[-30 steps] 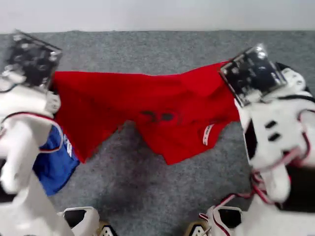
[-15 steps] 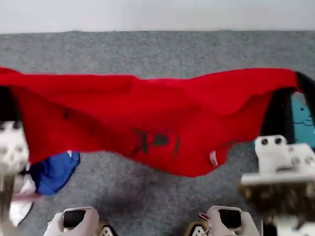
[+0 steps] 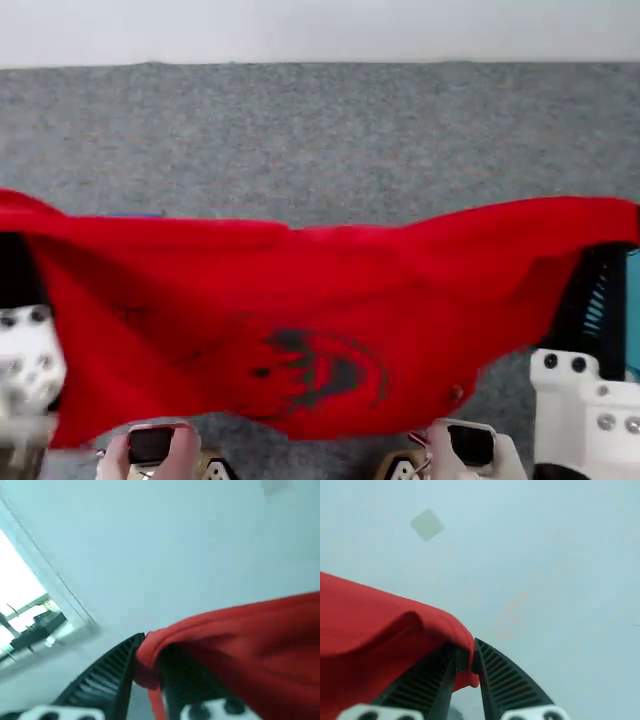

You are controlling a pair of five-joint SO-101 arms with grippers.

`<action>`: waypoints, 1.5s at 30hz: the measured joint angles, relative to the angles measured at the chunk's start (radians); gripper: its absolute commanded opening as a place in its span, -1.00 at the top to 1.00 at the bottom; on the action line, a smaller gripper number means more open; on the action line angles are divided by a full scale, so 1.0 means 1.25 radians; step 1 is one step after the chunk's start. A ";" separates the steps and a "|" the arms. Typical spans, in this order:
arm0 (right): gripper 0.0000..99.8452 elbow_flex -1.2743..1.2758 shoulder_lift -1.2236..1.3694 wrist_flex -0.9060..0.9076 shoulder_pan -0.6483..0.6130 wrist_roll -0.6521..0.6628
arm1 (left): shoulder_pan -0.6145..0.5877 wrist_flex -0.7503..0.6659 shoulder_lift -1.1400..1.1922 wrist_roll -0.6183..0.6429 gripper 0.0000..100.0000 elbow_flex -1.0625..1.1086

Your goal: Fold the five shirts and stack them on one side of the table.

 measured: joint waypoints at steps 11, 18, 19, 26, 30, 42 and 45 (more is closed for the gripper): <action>0.98 0.491 0.104 -0.098 0.000 0.002 | 0.104 -0.217 -0.018 -0.002 0.97 0.718; 0.98 0.790 0.155 -0.401 -0.006 0.005 | 0.106 -0.565 -0.017 -0.075 0.97 1.056; 0.98 0.821 0.163 -0.444 -0.009 0.004 | 0.106 -0.600 -0.016 -0.085 0.97 1.083; 0.98 0.921 0.243 -0.714 -0.036 0.004 | 0.071 -0.756 0.164 -0.102 0.97 1.067; 0.98 0.921 0.315 -0.870 -0.060 0.004 | 0.043 -0.797 0.327 -0.102 0.97 0.949; 0.98 0.921 0.528 -1.272 -0.142 0.151 | 0.005 -0.803 0.689 -0.141 0.97 0.534; 0.98 0.921 0.560 -1.360 -0.158 0.190 | -0.001 -0.803 0.736 -0.146 0.97 0.460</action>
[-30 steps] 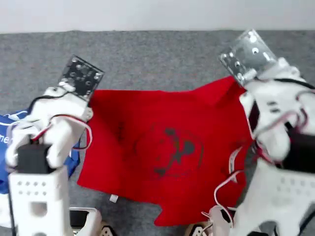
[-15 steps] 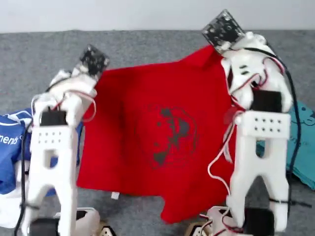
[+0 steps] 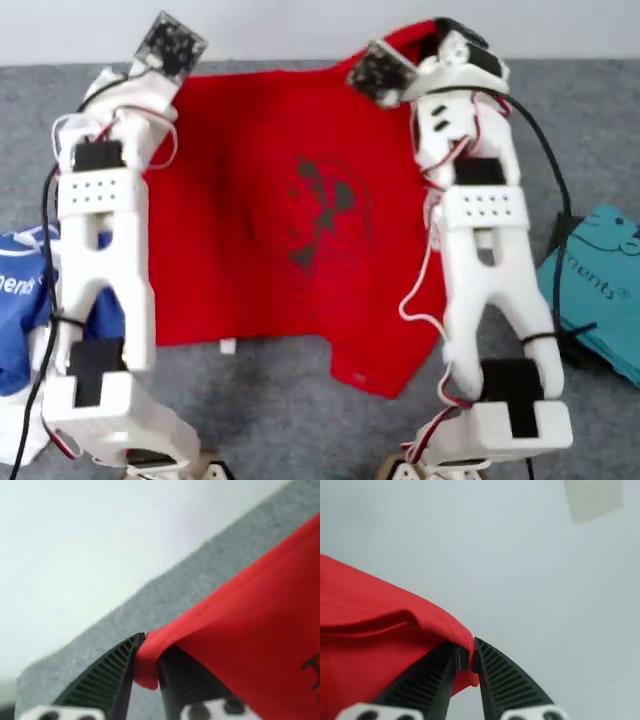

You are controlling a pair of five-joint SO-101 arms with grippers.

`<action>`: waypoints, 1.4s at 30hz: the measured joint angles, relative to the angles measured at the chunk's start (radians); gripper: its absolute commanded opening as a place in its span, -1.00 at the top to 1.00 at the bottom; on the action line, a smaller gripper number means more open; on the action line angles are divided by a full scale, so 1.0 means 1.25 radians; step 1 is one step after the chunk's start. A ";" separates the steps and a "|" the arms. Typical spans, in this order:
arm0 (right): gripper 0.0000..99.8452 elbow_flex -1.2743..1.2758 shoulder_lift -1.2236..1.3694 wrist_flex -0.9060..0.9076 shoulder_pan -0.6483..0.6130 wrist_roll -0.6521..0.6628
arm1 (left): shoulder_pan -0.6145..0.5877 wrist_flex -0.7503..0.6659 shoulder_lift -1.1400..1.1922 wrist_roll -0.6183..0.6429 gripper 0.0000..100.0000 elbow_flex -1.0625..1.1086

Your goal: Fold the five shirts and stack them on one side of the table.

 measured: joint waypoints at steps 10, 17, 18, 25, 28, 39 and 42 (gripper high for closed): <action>0.98 -0.131 0.113 -0.090 -0.056 0.054 | -0.017 0.000 0.045 -0.119 0.97 -0.126; 0.98 -0.260 0.174 -0.090 -0.059 0.056 | -0.018 0.000 0.047 -0.135 0.97 -0.151; 0.98 -0.268 0.174 -0.090 -0.065 0.056 | -0.018 0.000 0.047 -0.136 0.97 -0.160; 0.98 -0.274 0.174 -0.036 -0.077 0.056 | -0.018 0.021 0.047 -0.151 0.97 -0.178; 0.98 -0.274 0.174 0.055 -0.076 0.056 | -0.018 0.088 0.047 -0.179 0.97 -0.178; 0.98 -0.274 0.117 0.595 -0.069 0.056 | -0.018 0.329 0.047 -0.221 0.97 -0.178; 0.98 -0.274 0.085 0.714 -0.056 0.056 | -0.018 0.365 0.047 -0.234 0.97 -0.169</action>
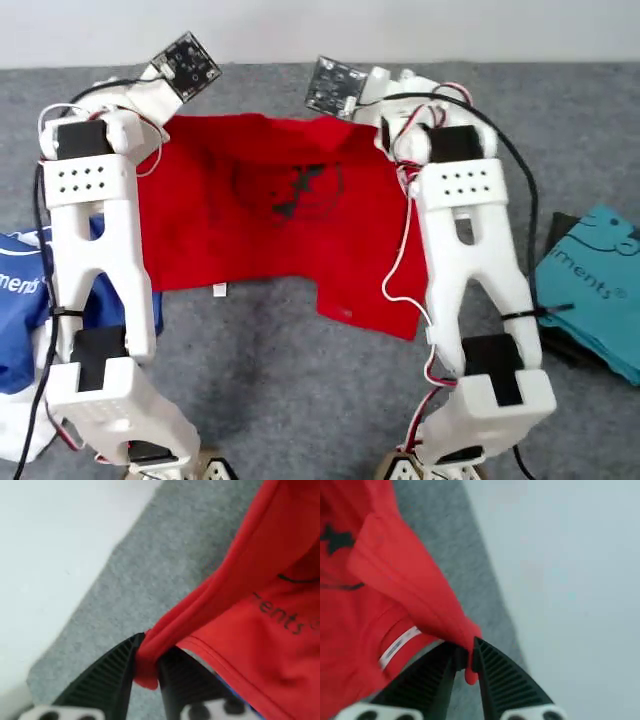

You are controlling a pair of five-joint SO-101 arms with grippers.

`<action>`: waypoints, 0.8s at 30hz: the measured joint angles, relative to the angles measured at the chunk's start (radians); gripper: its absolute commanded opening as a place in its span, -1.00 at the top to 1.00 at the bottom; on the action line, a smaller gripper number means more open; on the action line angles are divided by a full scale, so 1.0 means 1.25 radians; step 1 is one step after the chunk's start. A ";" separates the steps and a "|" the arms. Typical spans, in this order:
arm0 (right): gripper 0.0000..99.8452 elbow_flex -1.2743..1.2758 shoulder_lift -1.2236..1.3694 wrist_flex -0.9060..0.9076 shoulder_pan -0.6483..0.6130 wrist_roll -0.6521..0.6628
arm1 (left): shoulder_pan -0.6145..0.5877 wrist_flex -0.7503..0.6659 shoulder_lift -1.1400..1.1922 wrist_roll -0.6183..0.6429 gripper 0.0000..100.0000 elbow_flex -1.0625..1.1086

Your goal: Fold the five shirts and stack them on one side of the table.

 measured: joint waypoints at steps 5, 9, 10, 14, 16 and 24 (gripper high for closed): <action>0.98 0.000 -0.058 0.113 0.017 -0.021 | 0.000 0.031 0.000 -0.005 0.97 0.060; 0.98 0.000 -0.096 0.226 0.021 -0.034 | 0.000 0.075 0.000 -0.009 0.97 0.070; 0.98 0.000 -0.101 0.261 0.021 -0.036 | 0.000 0.088 0.000 -0.016 0.97 0.074; 0.98 0.000 -0.103 0.392 0.021 -0.038 | 0.000 0.129 -0.001 -0.063 0.97 0.112; 0.98 0.000 -0.103 0.453 0.021 -0.039 | 0.000 0.129 -0.001 -0.071 0.97 0.142; 0.98 0.061 -0.110 0.562 0.020 -0.048 | 0.000 0.091 -0.001 -0.076 0.97 0.247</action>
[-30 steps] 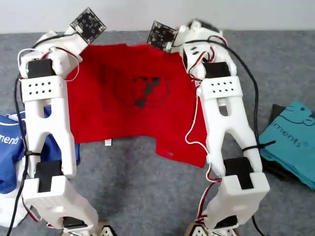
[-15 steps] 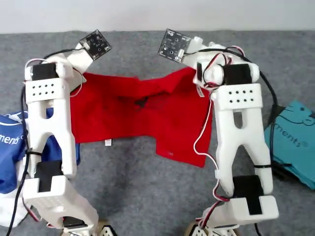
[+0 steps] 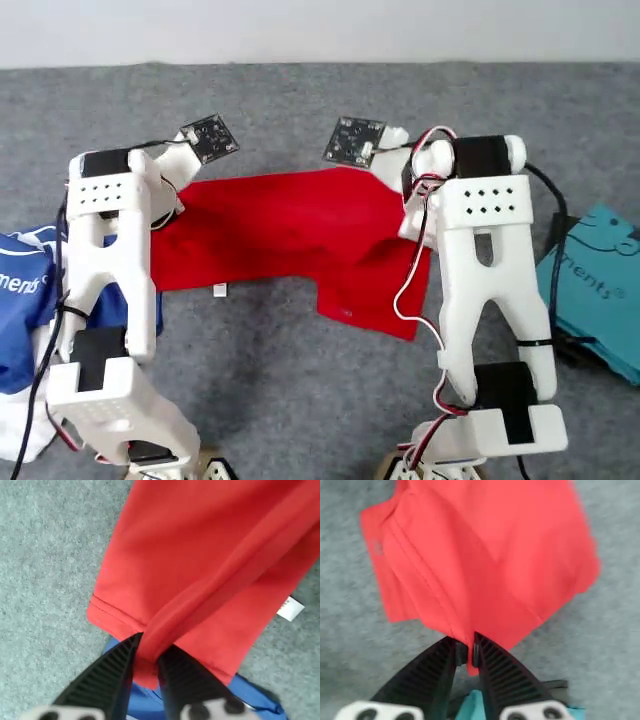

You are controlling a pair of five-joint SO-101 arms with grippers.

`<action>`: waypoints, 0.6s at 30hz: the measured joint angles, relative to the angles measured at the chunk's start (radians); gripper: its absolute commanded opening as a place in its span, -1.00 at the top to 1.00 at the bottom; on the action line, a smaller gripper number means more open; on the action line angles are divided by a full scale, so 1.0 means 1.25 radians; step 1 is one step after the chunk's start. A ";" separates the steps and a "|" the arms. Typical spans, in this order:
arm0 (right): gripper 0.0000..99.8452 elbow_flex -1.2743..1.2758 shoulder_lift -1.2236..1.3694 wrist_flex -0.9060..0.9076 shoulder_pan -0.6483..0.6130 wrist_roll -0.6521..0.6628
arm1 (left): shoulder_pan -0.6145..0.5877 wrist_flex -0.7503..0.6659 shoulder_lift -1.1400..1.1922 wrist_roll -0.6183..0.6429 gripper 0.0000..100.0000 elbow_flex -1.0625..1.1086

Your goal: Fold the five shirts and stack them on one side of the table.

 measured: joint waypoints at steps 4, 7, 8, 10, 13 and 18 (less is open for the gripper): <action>0.98 0.002 -0.001 0.005 0.000 -0.033 | -0.001 -0.015 0.000 0.000 0.97 0.000; 0.98 0.002 -0.001 -0.005 0.000 -0.041 | -0.004 -0.069 0.000 0.023 0.97 0.000; 0.98 0.002 -0.001 -0.027 0.000 -0.042 | -0.009 -0.098 0.000 0.045 0.97 0.000; 0.98 0.002 -0.001 -0.092 0.000 -0.042 | -0.017 -0.172 0.000 0.098 0.97 0.000; 0.98 0.002 0.009 -0.248 0.000 -0.042 | -0.020 -0.291 0.000 0.156 0.97 0.000; 0.98 0.002 0.060 -0.555 0.001 -0.044 | -0.020 -0.512 0.000 0.249 0.97 0.001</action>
